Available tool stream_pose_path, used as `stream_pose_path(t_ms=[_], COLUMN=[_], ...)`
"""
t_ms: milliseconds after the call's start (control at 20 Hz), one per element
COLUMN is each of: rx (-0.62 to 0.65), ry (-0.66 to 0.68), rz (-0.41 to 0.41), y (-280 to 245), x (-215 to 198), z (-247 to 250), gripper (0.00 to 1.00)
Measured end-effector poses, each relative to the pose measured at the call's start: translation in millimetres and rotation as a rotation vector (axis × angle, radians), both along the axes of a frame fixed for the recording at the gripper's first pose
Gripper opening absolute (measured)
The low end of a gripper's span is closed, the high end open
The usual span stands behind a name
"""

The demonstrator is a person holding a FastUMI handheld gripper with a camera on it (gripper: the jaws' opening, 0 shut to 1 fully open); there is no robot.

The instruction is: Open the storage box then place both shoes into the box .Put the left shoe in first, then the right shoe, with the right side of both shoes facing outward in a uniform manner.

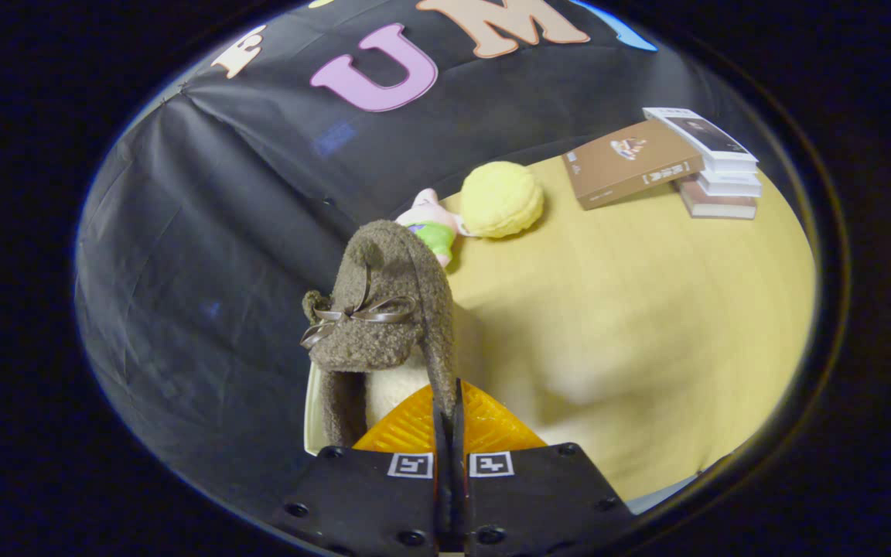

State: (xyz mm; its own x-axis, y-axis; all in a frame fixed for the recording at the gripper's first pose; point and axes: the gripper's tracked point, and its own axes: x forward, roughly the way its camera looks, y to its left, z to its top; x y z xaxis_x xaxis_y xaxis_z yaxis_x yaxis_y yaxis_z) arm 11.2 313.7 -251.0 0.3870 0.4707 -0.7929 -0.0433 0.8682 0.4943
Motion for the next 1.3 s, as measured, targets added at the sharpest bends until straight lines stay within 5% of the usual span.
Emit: stream_pose_path(t_ms=[350,900,1050,1300], rx=[-0.064,-0.309,-0.329,-0.33], ry=[0.021,-0.022,-0.049,-0.124], rz=[0.048,0.051,0.058,0.113], y=[66.9,81.5,80.4,85.5], x=[-12.0,-19.2,-17.3,-16.6], z=[-24.5,-59.8,-57.8,-46.3], gripper=[0.04,0.05,0.15,0.53])
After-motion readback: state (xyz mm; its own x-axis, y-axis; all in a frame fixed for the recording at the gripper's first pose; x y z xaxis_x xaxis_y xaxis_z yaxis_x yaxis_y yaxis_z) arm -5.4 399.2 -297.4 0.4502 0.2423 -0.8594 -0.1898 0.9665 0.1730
